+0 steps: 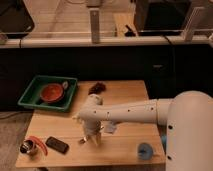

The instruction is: Place fork in plastic cup

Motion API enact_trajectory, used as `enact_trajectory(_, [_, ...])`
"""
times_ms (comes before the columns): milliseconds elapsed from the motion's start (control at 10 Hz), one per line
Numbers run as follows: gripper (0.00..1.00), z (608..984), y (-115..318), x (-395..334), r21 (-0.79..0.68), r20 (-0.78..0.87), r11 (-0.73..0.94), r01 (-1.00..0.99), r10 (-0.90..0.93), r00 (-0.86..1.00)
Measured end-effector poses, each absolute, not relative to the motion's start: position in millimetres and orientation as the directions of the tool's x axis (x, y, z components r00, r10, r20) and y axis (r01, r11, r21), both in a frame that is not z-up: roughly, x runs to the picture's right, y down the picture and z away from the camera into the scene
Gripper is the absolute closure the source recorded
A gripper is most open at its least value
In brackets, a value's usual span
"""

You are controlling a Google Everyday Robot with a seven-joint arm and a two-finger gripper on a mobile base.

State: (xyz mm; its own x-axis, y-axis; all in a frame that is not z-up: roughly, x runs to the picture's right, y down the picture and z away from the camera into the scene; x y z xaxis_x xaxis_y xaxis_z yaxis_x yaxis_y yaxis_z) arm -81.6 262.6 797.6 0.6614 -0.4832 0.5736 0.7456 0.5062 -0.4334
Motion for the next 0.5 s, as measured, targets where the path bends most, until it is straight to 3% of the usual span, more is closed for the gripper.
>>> enact_trajectory(200, [0.72,799.0,264.9,-83.0,-0.441,0.568,0.501,0.745,-0.487,0.664])
enact_trajectory(300, [0.77,799.2,266.1,-83.6,-0.443,0.565,0.496,0.746,-0.491,0.663])
enact_trajectory(500, [0.78,800.3,267.4,-83.4,-0.449,0.555,0.498,0.742,-0.495,0.668])
